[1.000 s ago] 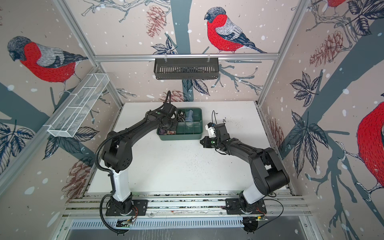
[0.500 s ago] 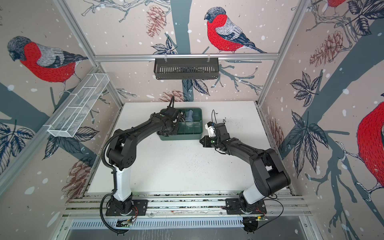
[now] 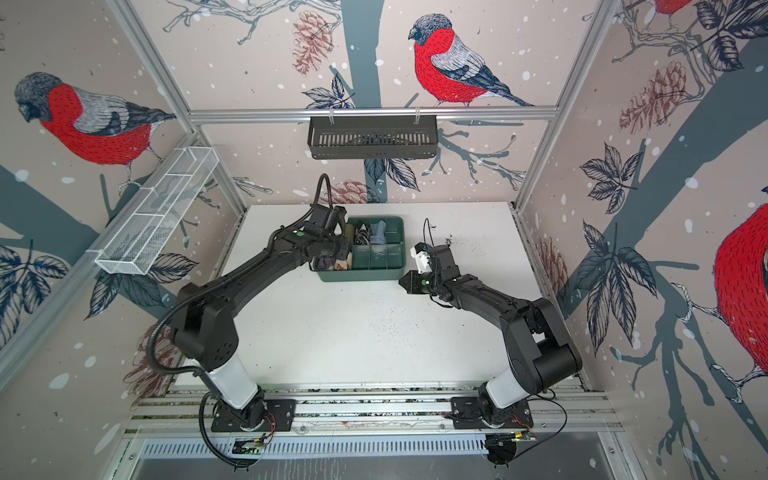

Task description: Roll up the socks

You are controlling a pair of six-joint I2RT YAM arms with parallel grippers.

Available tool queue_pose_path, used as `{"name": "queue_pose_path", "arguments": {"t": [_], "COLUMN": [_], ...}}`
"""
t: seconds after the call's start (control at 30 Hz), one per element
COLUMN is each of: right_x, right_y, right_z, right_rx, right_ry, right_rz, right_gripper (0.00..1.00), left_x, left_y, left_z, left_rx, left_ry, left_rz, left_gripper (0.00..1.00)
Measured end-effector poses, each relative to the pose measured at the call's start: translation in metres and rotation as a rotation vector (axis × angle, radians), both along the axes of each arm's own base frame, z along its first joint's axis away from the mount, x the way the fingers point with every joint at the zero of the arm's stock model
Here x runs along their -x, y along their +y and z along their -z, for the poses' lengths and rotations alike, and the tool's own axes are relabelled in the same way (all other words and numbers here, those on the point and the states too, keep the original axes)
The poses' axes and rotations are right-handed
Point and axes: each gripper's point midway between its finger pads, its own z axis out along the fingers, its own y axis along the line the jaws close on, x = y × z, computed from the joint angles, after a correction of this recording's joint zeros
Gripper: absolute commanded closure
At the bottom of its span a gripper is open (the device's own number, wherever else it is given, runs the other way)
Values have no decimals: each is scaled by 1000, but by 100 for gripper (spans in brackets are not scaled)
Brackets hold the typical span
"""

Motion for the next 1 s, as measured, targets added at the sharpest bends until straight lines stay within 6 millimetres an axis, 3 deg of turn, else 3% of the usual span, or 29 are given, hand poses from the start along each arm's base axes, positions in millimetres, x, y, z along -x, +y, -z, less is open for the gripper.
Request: {"name": "queue_pose_path", "arguments": {"t": [0.1,0.2,0.4,0.47,0.5,0.67,0.8,1.0], "right_x": [-4,-14,-31,-36,-37,-35,-34,-31], "right_y": [-4,-19,-61,-76,-83,-122,-162,-218], "right_z": [-9,-22,-57,-69,-74,-98,-108,-87], "right_rx": [0,9,15,24,24,50,108,237], "right_ry": [-21,-59,-158,-201,-220,-326,-401,-424], "right_rz": [11,55,170,209,228,335,479,686], "right_gripper": [79,77,67,63,60,50,36,34], "left_x": [6,17,37,38,39,37,35,47], "left_y": [13,43,110,125,131,157,186,227], "left_z": [-33,-55,-70,-73,-73,-60,-42,6], "left_rx": [82,152,232,228,226,210,183,57], "left_ry": [-111,-226,-394,-428,-438,-446,-461,-517], "left_rz": [-27,-86,-240,-283,-299,-364,-454,-599], "left_gripper": [64,55,45,39,29,5,4,4]}}
